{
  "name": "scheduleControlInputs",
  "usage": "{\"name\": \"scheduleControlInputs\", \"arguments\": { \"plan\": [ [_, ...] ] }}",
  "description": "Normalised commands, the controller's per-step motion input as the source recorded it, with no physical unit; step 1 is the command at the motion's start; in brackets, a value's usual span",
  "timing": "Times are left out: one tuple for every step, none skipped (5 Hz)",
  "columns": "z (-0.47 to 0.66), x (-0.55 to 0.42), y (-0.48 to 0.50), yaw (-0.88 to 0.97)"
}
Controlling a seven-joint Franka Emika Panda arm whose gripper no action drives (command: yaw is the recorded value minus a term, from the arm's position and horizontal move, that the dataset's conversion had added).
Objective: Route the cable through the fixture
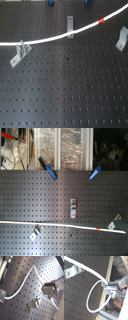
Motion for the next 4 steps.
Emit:
{"name": "scheduleControlInputs", "arguments": {
  "plan": [
    [0.04, -0.001, -0.001, 0.00],
    [0.45, -0.292, -0.235, 0.00],
    [0.32, -0.332, -0.340, 0.03],
    [0.16, -0.399, -0.327, 0.22]
  ]
}}
